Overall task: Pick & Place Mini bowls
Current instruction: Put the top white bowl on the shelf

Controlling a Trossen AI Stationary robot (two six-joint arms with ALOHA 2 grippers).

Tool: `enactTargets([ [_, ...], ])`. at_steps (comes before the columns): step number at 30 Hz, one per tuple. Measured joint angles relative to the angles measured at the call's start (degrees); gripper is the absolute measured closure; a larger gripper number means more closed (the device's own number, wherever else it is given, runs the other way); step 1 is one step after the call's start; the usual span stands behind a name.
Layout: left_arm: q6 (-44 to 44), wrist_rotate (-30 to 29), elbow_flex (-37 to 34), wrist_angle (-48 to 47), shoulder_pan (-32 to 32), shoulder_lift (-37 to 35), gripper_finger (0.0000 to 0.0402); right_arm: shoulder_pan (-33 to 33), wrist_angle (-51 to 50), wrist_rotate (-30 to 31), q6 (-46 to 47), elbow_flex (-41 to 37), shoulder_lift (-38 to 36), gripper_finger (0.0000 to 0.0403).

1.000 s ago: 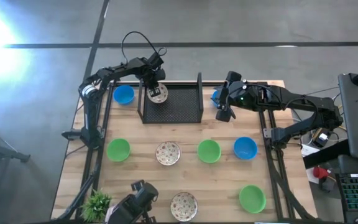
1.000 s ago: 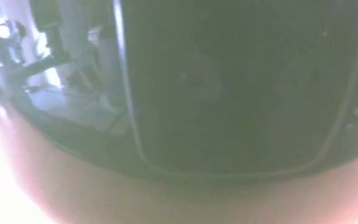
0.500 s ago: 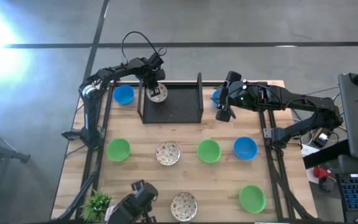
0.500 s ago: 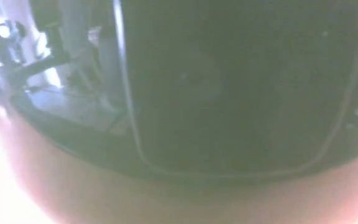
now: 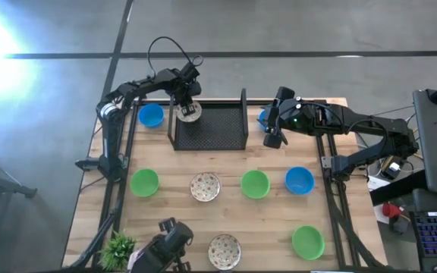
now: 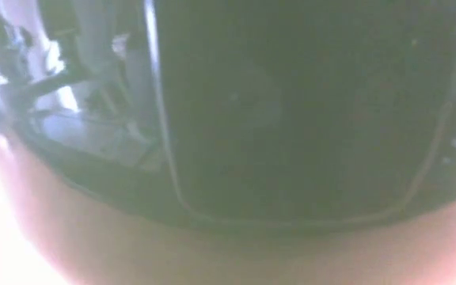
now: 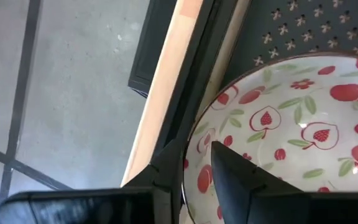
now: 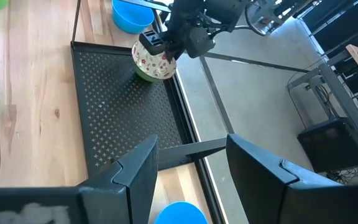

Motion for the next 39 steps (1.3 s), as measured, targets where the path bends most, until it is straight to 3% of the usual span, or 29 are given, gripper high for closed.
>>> enactTargets([
  [39, -0.5, 0.5, 2.6, -5.2, -0.7, -0.1, 0.0326, 0.0, 0.0, 0.0, -0.2, 0.0, 0.1, 0.0218],
])
